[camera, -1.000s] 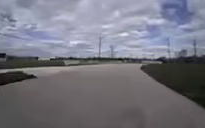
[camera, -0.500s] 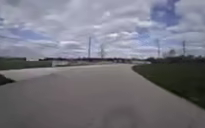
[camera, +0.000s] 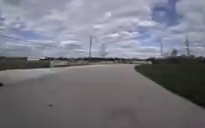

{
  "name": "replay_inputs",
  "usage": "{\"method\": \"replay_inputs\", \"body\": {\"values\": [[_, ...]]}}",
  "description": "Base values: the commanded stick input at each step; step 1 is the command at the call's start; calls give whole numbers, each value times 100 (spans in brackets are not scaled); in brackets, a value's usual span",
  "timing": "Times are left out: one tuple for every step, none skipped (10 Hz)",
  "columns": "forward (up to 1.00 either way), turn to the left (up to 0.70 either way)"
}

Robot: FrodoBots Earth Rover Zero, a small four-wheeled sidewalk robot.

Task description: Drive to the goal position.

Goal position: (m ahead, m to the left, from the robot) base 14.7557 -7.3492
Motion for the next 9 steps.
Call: {"method": "replay_inputs", "body": {"values": [[100, 0], [100, 0], [100, 0], [100, 0], [100, -16], [100, -27], [100, -34], [100, -36], [100, -36]]}}
